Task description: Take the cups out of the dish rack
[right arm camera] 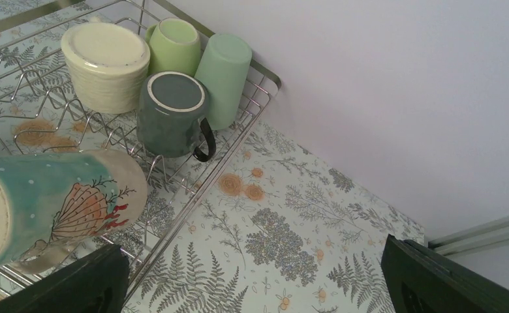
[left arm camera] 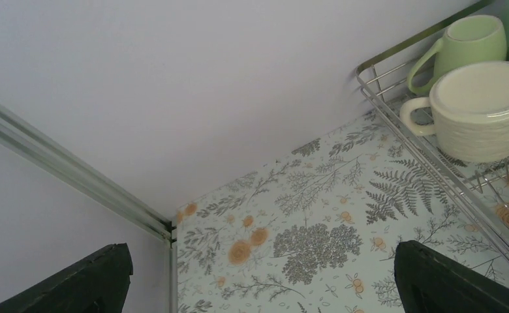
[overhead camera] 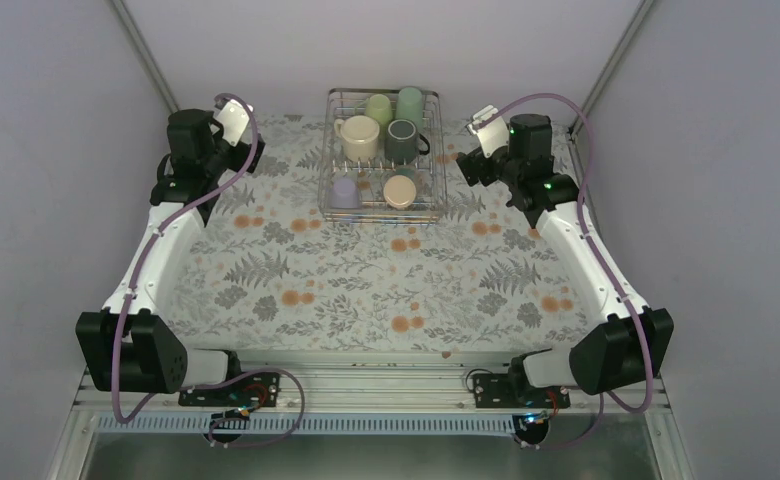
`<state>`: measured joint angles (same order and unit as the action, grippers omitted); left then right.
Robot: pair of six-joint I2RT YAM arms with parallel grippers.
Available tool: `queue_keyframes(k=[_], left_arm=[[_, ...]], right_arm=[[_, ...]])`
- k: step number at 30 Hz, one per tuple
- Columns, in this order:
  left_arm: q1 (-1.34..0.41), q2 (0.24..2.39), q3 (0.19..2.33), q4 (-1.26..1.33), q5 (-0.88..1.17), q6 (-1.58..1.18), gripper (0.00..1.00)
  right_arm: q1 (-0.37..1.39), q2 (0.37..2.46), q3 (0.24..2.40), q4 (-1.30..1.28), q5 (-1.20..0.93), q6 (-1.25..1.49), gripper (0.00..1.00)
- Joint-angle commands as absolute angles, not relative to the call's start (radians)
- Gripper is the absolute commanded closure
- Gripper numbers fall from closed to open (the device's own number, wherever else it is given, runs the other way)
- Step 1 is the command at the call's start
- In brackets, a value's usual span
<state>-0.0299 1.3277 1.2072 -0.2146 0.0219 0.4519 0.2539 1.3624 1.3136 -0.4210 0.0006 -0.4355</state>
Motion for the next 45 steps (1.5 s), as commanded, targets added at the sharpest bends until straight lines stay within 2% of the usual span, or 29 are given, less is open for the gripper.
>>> queue_keyframes(k=[1,14,20,23,34,39,45], left_arm=[[-0.032,1.309,1.189,-0.175,-0.003,0.444,0.00],[-0.032,1.306,1.183,-0.161,0.009,0.450,0.00],[-0.032,1.321,1.204,-0.171,0.029,0.454,0.00],[-0.034,1.325,1.209,-0.176,0.031,0.451,0.00],[-0.033,1.331,1.169,-0.141,0.000,0.457,0.00],[-0.033,1.336,1.165,-0.137,-0.003,0.459,0.00],[-0.033,1.331,1.145,-0.121,-0.004,0.447,0.00]], right_arm=[[0.250,1.366,1.318,-0.418,-0.006,-0.420,0.00],[0.326,1.372,1.306,-0.422,0.100,-0.478,0.00],[0.597,1.420,1.270,-0.434,0.281,-0.567,0.00],[0.657,1.476,1.278,-0.428,0.315,-0.575,0.00],[0.720,1.705,1.387,-0.441,0.319,-0.505,0.00],[0.740,1.742,1.416,-0.450,0.318,-0.482,0.00],[0.742,1.790,1.388,-0.346,0.517,-0.503,0.00]])
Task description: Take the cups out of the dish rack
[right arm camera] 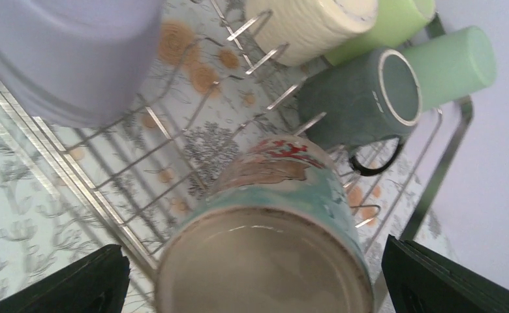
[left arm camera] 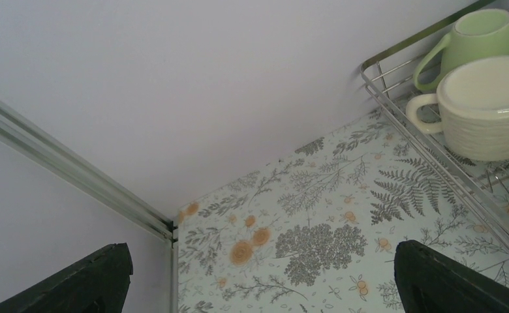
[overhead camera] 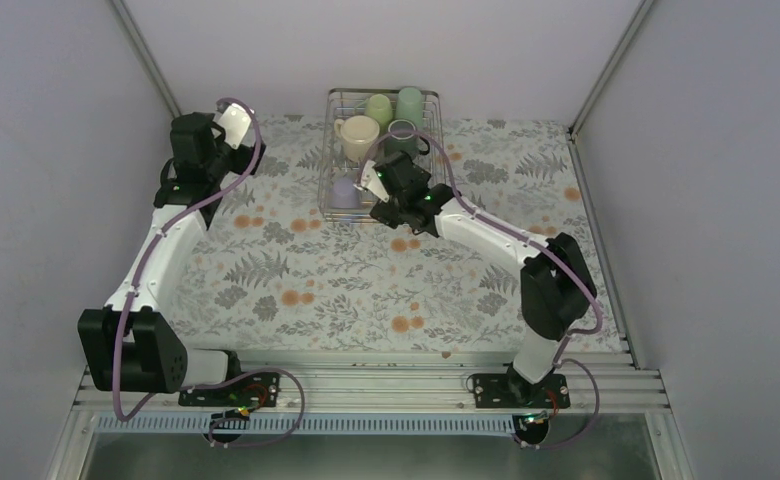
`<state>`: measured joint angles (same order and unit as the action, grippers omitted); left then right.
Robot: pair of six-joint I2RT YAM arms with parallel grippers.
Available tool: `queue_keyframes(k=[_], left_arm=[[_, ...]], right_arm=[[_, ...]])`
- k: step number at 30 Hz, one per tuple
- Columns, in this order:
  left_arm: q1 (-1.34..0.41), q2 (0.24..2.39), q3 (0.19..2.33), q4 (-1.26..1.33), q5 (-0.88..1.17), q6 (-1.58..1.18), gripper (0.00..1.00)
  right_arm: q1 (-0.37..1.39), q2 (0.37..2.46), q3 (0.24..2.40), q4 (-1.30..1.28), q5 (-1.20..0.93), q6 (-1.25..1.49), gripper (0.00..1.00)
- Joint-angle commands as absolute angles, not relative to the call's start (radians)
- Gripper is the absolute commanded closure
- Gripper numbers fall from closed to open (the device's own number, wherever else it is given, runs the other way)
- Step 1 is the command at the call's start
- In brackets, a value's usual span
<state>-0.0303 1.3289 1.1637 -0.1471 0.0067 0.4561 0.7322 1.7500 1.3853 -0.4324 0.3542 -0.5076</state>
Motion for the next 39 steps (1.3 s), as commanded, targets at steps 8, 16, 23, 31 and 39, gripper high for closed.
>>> queue_keyframes(k=[8,16,23,31,39], left_arm=[[-0.032,1.323,1.132,-0.125,0.000,0.450,0.00],[-0.031,1.323,1.140,-0.135,0.030,0.445,0.00],[-0.032,1.334,1.160,-0.159,0.077,0.440,0.00],[-0.042,1.345,1.174,-0.185,0.159,0.476,0.00],[-0.052,1.378,1.210,-0.203,0.173,0.488,0.00]], right_arm=[[0.741,1.808,1.387,-0.347,0.627,-0.512,0.00],[0.709,1.755,1.370,-0.378,0.615,-0.506,0.04],[0.678,1.767,1.375,-0.481,0.528,-0.460,0.36],[0.625,1.747,1.413,-0.538,0.394,-0.417,0.30],[0.583,1.738,1.448,-0.543,0.403,-0.418,0.00]])
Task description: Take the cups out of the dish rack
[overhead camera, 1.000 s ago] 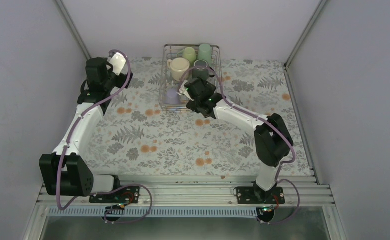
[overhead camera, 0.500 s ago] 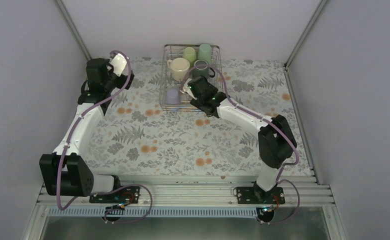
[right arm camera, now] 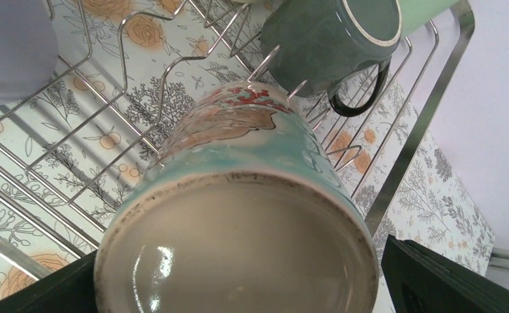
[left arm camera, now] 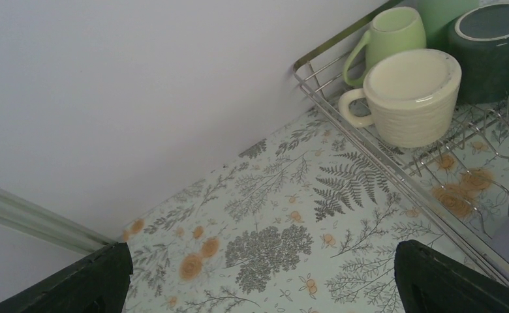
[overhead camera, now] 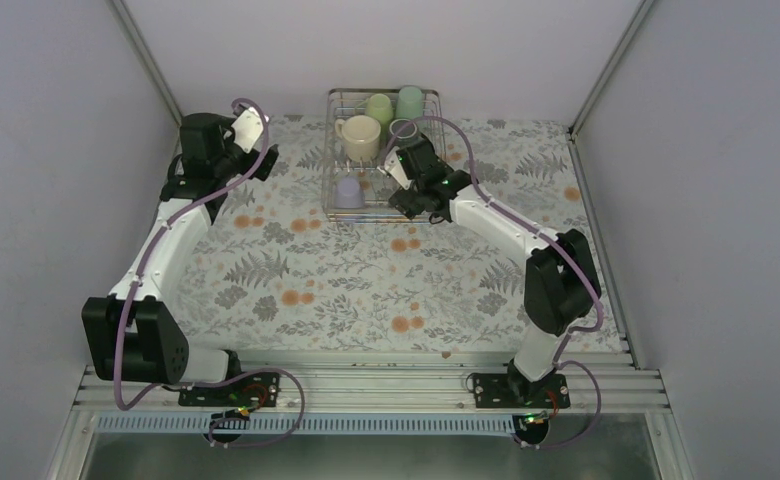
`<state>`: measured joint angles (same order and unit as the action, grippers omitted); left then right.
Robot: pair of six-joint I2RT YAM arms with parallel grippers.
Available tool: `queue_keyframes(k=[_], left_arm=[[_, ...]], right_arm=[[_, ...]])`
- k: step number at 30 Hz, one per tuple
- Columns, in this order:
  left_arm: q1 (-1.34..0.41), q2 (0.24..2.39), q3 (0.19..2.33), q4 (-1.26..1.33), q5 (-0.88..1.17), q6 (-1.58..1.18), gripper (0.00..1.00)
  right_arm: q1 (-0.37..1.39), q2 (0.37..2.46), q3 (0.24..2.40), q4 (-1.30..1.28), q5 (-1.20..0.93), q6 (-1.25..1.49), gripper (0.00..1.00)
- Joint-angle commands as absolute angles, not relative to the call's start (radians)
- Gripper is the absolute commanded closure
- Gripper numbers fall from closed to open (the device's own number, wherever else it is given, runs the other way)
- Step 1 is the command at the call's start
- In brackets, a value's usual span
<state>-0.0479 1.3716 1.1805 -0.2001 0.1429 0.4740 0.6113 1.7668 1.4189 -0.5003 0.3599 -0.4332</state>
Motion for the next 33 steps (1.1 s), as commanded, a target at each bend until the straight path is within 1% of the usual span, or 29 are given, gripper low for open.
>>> queue_keyframes(k=[1,10,19,28,31,33], left_arm=[[-0.052,1.379,1.209,-0.202,0.177,0.486,0.00],[-0.052,1.378,1.194,-0.195,0.181,0.485,0.00],[-0.052,1.372,1.196,-0.204,0.179,0.498,0.00],[-0.052,1.367,1.190,-0.205,0.179,0.505,0.00],[-0.052,1.368,1.189,-0.201,0.186,0.501,0.00],[-0.053,1.370,1.190,-0.201,0.192,0.498,0.00]], right_arm=[[0.583,1.739,1.449,-0.538,0.408,-0.420,0.00],[0.573,1.770,1.473,-0.528,0.387,-0.414,0.00],[0.556,1.872,1.587,-0.609,0.293,-0.384,0.00],[0.555,1.902,1.593,-0.589,0.363,-0.408,0.00],[0.557,1.893,1.579,-0.575,0.379,-0.412,0.07],[0.556,1.885,1.581,-0.582,0.372,-0.410,0.16]])
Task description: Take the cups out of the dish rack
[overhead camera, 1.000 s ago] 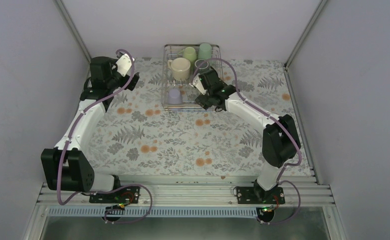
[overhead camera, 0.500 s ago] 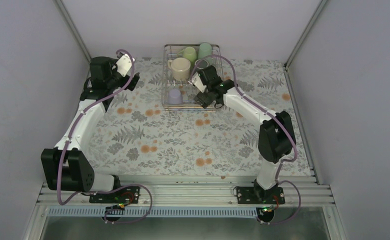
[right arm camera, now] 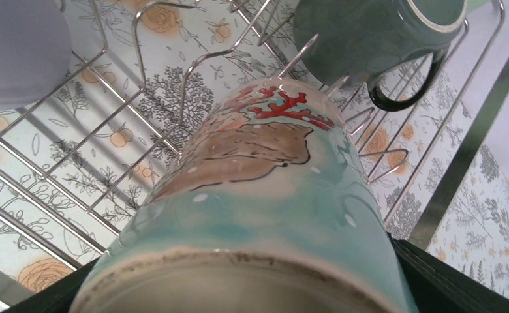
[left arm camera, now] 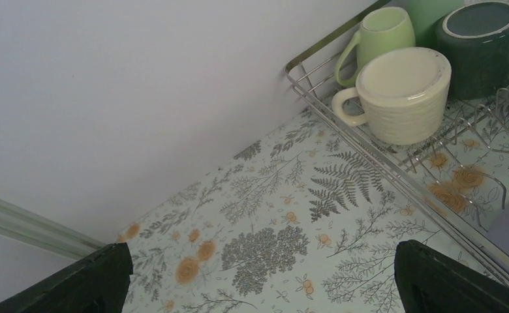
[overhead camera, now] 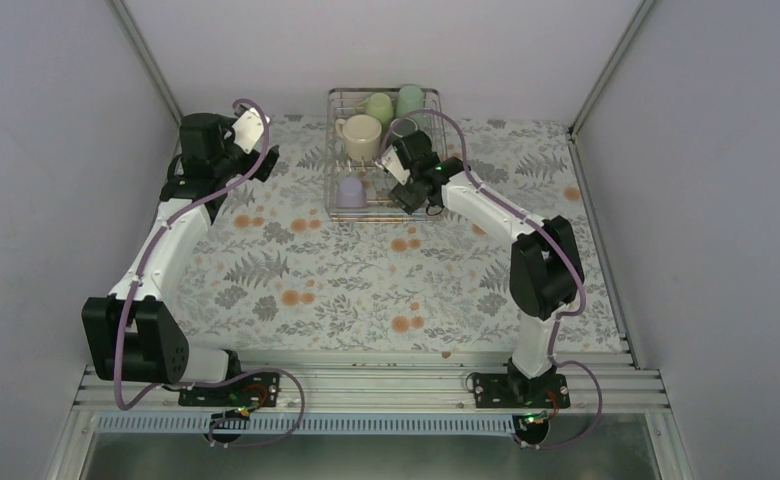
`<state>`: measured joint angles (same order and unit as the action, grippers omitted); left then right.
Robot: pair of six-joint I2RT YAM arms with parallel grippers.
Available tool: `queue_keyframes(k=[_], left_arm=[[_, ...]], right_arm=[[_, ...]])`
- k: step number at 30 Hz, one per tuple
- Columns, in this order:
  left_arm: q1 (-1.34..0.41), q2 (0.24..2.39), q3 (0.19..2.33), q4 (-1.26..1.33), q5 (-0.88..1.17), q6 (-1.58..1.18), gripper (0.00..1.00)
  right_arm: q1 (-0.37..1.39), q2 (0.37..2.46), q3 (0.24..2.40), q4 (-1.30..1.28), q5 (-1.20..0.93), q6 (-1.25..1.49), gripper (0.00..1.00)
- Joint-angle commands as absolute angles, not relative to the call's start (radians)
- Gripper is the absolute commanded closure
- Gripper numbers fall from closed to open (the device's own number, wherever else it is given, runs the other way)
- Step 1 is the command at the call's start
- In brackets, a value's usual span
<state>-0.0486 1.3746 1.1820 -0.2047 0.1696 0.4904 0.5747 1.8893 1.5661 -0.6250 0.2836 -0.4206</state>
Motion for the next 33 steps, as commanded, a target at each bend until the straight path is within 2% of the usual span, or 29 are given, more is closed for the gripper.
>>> queue_keyframes(k=[1,5,7,8,13,16,19,23,27,33], left_arm=[[-0.052,1.371,1.193,-0.200,0.196,0.496,0.00],[-0.054,1.376,1.196,-0.201,0.206,0.488,0.00],[-0.061,1.381,1.203,-0.203,0.204,0.488,0.00],[-0.067,1.383,1.204,-0.204,0.202,0.488,0.00],[-0.085,1.396,1.219,-0.205,0.195,0.487,0.00],[-0.090,1.399,1.223,-0.205,0.196,0.486,0.00],[-0.093,1.397,1.217,-0.206,0.195,0.489,0.00],[-0.092,1.394,1.214,-0.213,0.194,0.494,0.00],[-0.093,1.384,1.204,-0.210,0.187,0.501,0.00],[-0.092,1.381,1.193,-0.206,0.180,0.508,0.00]], right_arm=[[0.556,1.882,1.583,-0.588,0.368,-0.407,0.21],[0.556,1.866,1.597,-0.620,0.341,-0.397,0.37],[0.556,1.858,1.602,-0.629,0.333,-0.388,0.38],[0.555,1.850,1.600,-0.627,0.332,-0.387,0.34],[0.556,1.834,1.584,-0.609,0.360,-0.392,0.00],[0.556,1.836,1.578,-0.603,0.370,-0.399,0.00],[0.555,1.841,1.587,-0.613,0.364,-0.397,0.08],[0.553,1.859,1.606,-0.644,0.360,-0.387,0.06],[0.549,1.871,1.611,-0.657,0.357,-0.383,0.28],[0.549,1.850,1.625,-0.665,0.344,-0.380,0.48]])
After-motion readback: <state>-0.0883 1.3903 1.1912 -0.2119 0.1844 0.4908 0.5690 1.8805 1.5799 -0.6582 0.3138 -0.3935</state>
